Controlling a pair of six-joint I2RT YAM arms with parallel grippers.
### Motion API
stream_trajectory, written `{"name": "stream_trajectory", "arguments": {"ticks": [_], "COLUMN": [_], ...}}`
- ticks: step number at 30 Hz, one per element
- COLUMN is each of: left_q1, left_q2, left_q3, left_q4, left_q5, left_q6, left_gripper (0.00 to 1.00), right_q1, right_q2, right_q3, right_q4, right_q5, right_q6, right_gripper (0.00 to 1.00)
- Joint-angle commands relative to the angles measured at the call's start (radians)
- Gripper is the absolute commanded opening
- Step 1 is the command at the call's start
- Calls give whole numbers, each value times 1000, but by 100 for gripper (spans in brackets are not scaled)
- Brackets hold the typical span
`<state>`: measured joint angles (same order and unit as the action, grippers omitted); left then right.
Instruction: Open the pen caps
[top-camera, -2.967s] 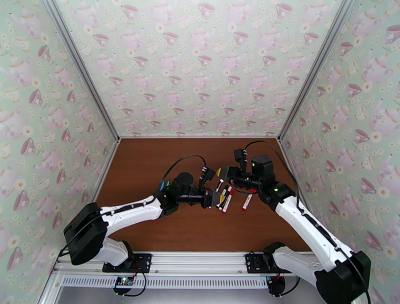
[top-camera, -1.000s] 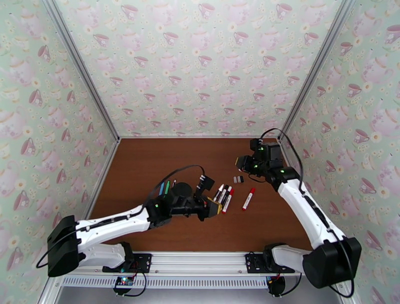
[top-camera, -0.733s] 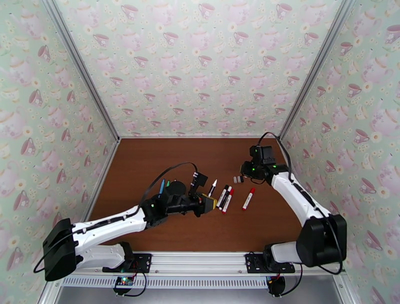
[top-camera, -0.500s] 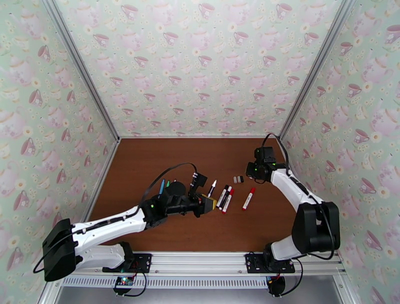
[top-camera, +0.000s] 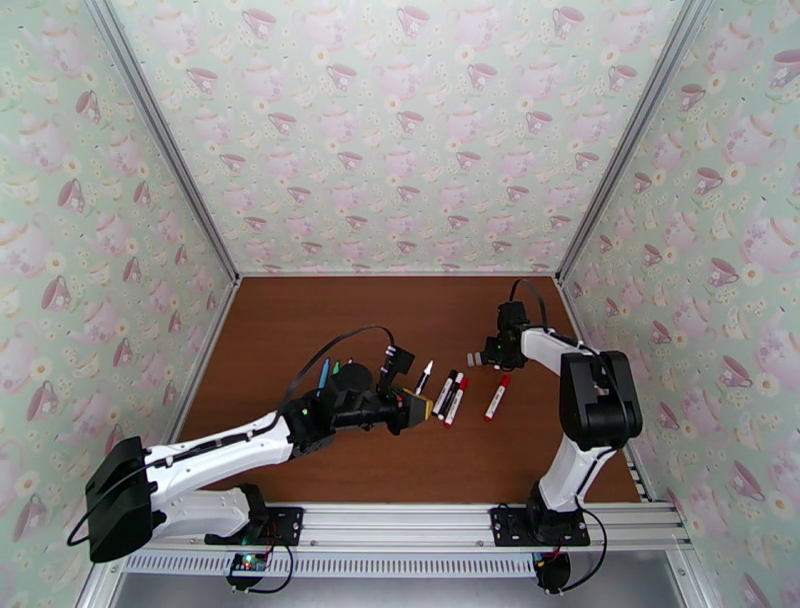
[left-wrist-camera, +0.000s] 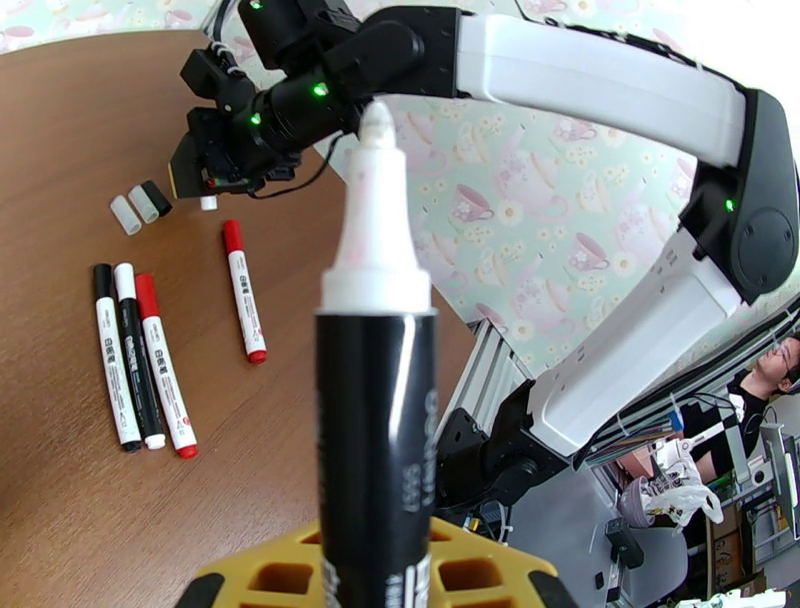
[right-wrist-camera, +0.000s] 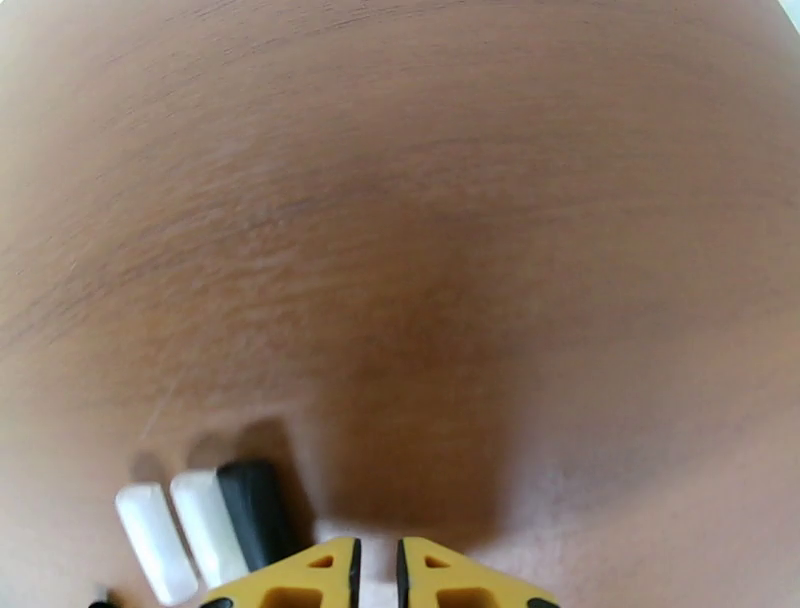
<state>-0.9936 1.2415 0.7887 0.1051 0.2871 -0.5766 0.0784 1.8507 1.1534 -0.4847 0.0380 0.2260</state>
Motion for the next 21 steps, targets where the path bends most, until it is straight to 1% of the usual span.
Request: {"name": "stream_trajectory", "arguments": {"ticks": [1,10,14,21], "left_q1": [7,7,9,7], "left_q2": [20,43,60,74], "left_q3": [10,15,19,6], "left_q4": [0,-2,-6,34], "left_q5": [6,10,15,27], "left_q6": [-3,-8,-11,-30], "left_gripper": [6,6,6,6], "right_q1": [-8,-8,-8,-8], "right_q2": [22,76,87,80], "right_q3": [46,95,109,103], "right_q4": [-4,-28,-33,-35], "right_q5": [21,10,5,14], "right_q6": [-20,-37,-41,-35], "right_gripper": [13,18,23,32]}}
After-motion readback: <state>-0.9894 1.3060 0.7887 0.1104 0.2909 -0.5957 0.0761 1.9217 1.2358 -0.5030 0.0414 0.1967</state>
